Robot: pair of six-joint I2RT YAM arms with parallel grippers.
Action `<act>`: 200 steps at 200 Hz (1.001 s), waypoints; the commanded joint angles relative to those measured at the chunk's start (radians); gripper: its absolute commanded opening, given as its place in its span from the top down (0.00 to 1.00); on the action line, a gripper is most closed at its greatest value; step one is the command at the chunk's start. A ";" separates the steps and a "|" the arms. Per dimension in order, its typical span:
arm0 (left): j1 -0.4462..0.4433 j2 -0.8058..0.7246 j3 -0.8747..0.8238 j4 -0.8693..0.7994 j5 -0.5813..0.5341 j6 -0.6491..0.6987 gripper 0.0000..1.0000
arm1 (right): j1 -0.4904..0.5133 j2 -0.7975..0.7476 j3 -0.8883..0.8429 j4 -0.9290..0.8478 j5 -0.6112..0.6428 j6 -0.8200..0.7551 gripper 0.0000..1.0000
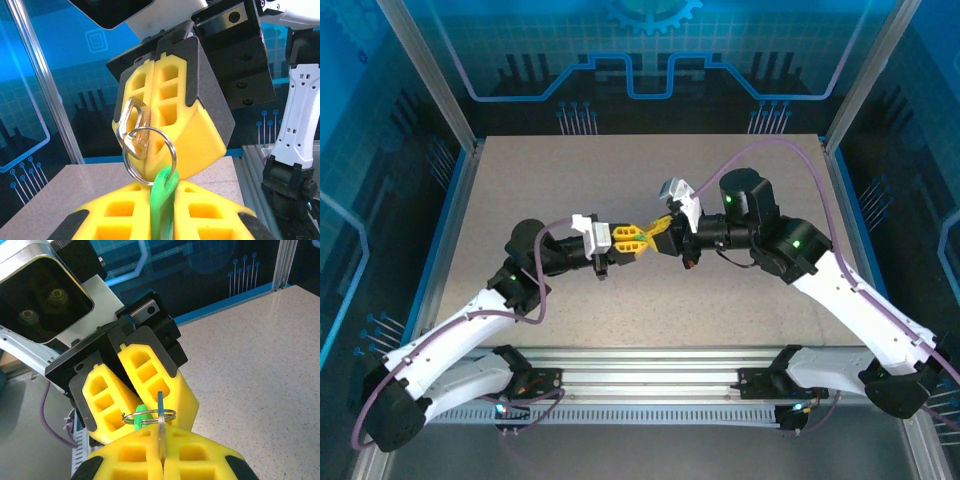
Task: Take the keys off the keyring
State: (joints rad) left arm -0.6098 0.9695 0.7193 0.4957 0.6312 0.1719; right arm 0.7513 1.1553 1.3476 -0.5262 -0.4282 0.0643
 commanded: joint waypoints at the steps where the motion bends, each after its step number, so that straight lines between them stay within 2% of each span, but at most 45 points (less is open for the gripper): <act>1: 0.020 -0.035 0.042 0.078 0.054 -0.076 1.00 | -0.019 -0.031 -0.024 -0.002 0.083 0.003 1.00; 25: 0.029 -0.045 0.031 0.113 0.042 -0.120 1.00 | -0.020 -0.048 -0.045 0.027 0.096 -0.013 1.00; 41: 0.036 -0.053 0.027 0.113 0.044 -0.124 1.00 | -0.028 -0.043 -0.037 0.003 0.049 -0.038 1.00; 58: 0.041 -0.057 0.026 0.115 0.050 -0.141 1.00 | -0.029 -0.035 -0.021 -0.033 0.075 -0.047 1.00; 92: 0.041 -0.035 0.051 0.070 0.068 -0.118 1.00 | -0.021 -0.035 -0.010 -0.016 0.070 -0.025 1.00; 113: 0.040 -0.018 0.070 0.008 0.062 -0.084 0.81 | -0.019 -0.032 0.023 -0.034 0.084 -0.012 1.00; 134: 0.039 -0.014 0.063 0.014 0.051 -0.074 0.68 | -0.019 0.001 0.085 -0.107 0.097 -0.004 1.00; 148: 0.038 -0.015 0.047 0.039 0.041 -0.062 0.64 | -0.020 0.029 0.127 -0.164 0.098 0.003 1.00; 200: 0.020 -0.009 0.027 0.072 0.026 0.008 0.58 | -0.021 0.079 0.195 -0.254 0.056 0.021 1.00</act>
State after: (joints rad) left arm -0.5793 0.9562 0.7547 0.5232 0.6621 0.1276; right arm 0.7383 1.2144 1.4929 -0.6907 -0.3477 0.0612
